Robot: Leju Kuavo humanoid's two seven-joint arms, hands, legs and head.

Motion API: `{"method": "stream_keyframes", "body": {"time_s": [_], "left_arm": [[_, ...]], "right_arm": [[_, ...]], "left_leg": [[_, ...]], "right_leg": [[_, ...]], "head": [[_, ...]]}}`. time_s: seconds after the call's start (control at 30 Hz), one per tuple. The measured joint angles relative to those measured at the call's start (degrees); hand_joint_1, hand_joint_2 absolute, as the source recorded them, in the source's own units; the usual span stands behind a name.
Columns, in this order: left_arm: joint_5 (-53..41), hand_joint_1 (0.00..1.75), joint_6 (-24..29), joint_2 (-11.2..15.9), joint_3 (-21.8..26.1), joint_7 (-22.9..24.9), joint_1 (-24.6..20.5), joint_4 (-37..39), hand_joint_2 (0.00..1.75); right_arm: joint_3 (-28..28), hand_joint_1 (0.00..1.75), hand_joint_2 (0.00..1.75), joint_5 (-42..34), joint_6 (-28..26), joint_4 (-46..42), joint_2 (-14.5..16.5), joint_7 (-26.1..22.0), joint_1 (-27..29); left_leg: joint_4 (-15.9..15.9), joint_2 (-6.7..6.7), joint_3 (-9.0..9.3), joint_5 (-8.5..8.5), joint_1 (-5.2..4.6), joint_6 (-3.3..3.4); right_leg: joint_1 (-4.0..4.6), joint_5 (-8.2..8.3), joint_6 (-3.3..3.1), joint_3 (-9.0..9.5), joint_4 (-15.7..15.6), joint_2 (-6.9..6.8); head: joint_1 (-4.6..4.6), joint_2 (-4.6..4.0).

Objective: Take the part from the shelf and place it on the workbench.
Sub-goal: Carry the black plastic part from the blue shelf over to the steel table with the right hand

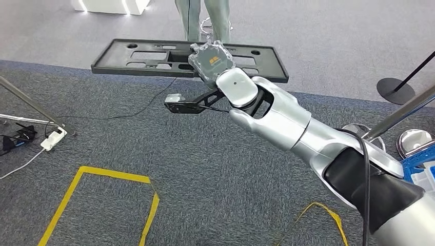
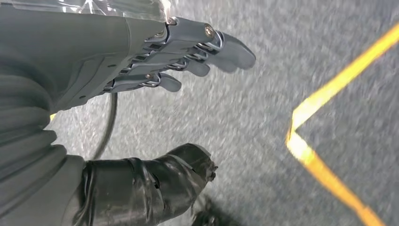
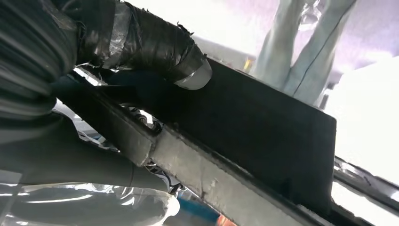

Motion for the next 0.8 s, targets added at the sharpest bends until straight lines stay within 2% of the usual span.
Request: {"method": "stream_keyframes", "body": {"time_s": [0.07,0.1,0.17,0.2,0.23,0.27,0.3,0.37,0.4,0.43,0.47,0.57,0.6,0.67,0.73,0.77,0.8], "left_arm": [[-0.02,0.00,0.03,0.16,0.00,-0.01,-0.14,-0.01,1.75],[-0.03,0.00,0.01,0.14,0.00,-0.01,-0.24,-0.01,1.75],[-0.03,0.00,-0.11,-0.03,0.00,-0.02,-0.45,-0.01,1.75],[-0.02,0.00,-0.18,-0.19,0.00,-0.02,-0.50,-0.01,1.75],[-0.02,0.00,-0.24,-0.40,0.00,-0.01,-0.51,0.00,1.75],[-0.02,0.00,-0.27,-0.61,0.00,0.01,-0.49,-0.01,1.75],[-0.02,0.00,-0.27,-0.75,0.00,0.02,-0.45,-0.01,1.75],[-0.03,0.00,-0.24,-0.76,0.01,0.02,-0.27,-0.02,1.75],[-0.03,0.00,-0.21,-0.68,0.01,0.03,-0.17,-0.01,1.75],[-0.05,0.00,-0.19,-0.61,0.01,0.02,-0.08,-0.01,1.75],[-0.06,0.00,-0.16,-0.50,0.01,0.02,0.01,-0.01,1.75],[-0.08,0.00,-0.12,-0.37,0.00,-0.01,0.22,0.03,1.75],[-0.08,0.00,-0.12,-0.41,0.00,-0.03,0.24,0.04,1.75],[-0.08,0.00,-0.17,-0.67,0.00,-0.08,0.23,0.05,1.75],[-0.07,0.00,-0.26,-0.91,0.00,-0.07,0.26,0.07,1.75],[-0.06,0.00,-0.29,-1.03,0.00,-0.05,0.27,0.09,1.75],[-0.05,0.00,-0.26,-1.12,0.00,-0.05,0.28,0.10,1.75]], "right_arm": [[-0.02,1.75,1.75,0.00,-0.04,0.14,-0.10,-0.03,0.47],[-0.03,1.75,1.75,0.00,-0.08,0.19,-0.14,-0.04,0.58],[-0.04,1.75,1.75,-0.01,-0.11,0.32,-0.22,-0.07,0.75],[-0.04,1.75,1.75,-0.01,-0.12,0.40,-0.28,-0.10,0.94],[-0.04,1.75,1.75,-0.02,-0.12,0.48,-0.35,-0.14,1.13],[-0.04,1.75,1.75,-0.02,-0.12,0.55,-0.41,-0.18,1.24],[-0.04,1.75,1.75,-0.02,-0.13,0.57,-0.43,-0.19,1.23],[-0.04,1.75,1.75,-0.02,-0.13,0.56,-0.43,-0.20,0.96],[-0.04,1.75,1.75,-0.02,-0.14,0.51,-0.37,-0.22,0.76],[-0.05,1.75,1.75,-0.02,-0.15,0.48,-0.30,-0.26,0.58],[-0.05,1.75,1.75,-0.01,-0.15,0.47,-0.25,-0.30,0.45],[-0.07,1.75,1.75,0.01,-0.14,0.53,-0.23,-0.36,0.41],[-0.08,1.75,1.75,0.03,-0.13,0.55,-0.24,-0.36,0.48],[-0.09,1.75,1.75,0.14,-0.12,0.57,-0.25,-0.36,0.61],[-0.09,1.75,1.75,0.28,-0.10,0.67,-0.28,-0.34,0.86],[-0.09,1.75,1.75,0.34,-0.10,0.72,-0.28,-0.34,1.06],[-0.09,1.75,1.75,0.37,-0.10,0.77,-0.24,-0.34,1.22]], "left_leg": [[-2.61,0.24,1.24,1.27,-0.25,0.62],[-3.40,0.41,1.67,1.60,-0.15,0.94],[-2.49,0.52,1.27,1.12,-0.05,1.30],[-1.59,0.53,0.83,0.74,0.05,1.39],[-0.62,0.50,0.35,0.35,0.19,1.33],[0.47,0.40,-0.24,-0.08,0.43,1.18],[1.58,0.31,-0.82,-0.52,0.77,0.91],[3.53,0.03,-1.92,-1.34,1.42,0.22],[4.44,-0.09,-2.41,-1.61,1.63,-0.09],[5.06,-0.22,-2.84,-1.74,1.72,-0.37],[5.43,-0.42,-3.23,-1.80,1.66,-0.59],[6.21,-0.60,-4.41,-2.38,1.78,-1.24],[7.96,-0.33,-5.39,-3.20,2.00,-1.72],[14.96,0.52,-8.88,-5.67,2.75,-2.78],[21.88,1.01,-12.77,-7.41,3.44,-3.22],[22.96,1.06,-13.70,-7.20,3.59,-3.25],[21.51,1.04,-13.33,-6.08,3.65,-3.21]], "right_leg": [[0.15,-0.61,0.03,-0.78,0.68,-0.13],[0.52,-1.63,-0.23,-2.01,2.87,-0.15],[1.22,-4.37,-0.69,-6.15,10.62,0.01],[1.37,-5.27,-0.64,-8.24,14.25,0.15],[1.45,-5.59,-0.42,-9.53,16.26,0.17],[1.41,-5.12,-0.07,-9.52,16.02,0.07],[1.27,-4.09,0.37,-8.23,13.67,-0.04],[0.89,-2.16,1.42,-3.95,6.99,-0.14],[0.82,-1.60,1.64,-2.56,4.86,-0.10],[0.81,-1.41,1.64,-1.93,3.93,-0.09],[0.93,-1.30,1.44,-2.04,4.10,-0.11],[0.69,-1.02,0.41,-2.55,3.97,-0.37],[0.53,-0.91,0.09,-2.55,3.70,-0.43],[0.49,-0.84,-0.29,-2.27,3.30,-0.46],[0.62,-0.91,-0.30,-1.63,2.97,-0.55],[0.66,-0.96,-0.28,-1.18,2.68,-0.61],[0.62,-0.98,-0.27,-0.74,2.25,-0.66]], "head": [[0.05,0.00],[0.06,0.00],[0.11,0.00],[0.10,0.00],[0.11,0.00],[0.10,0.00],[0.10,0.00],[0.15,0.00],[0.17,0.00],[0.23,0.00],[0.28,0.00],[0.26,0.00],[0.17,0.00],[-0.04,0.00],[-0.03,0.00],[-0.02,0.00],[0.00,0.00]]}}
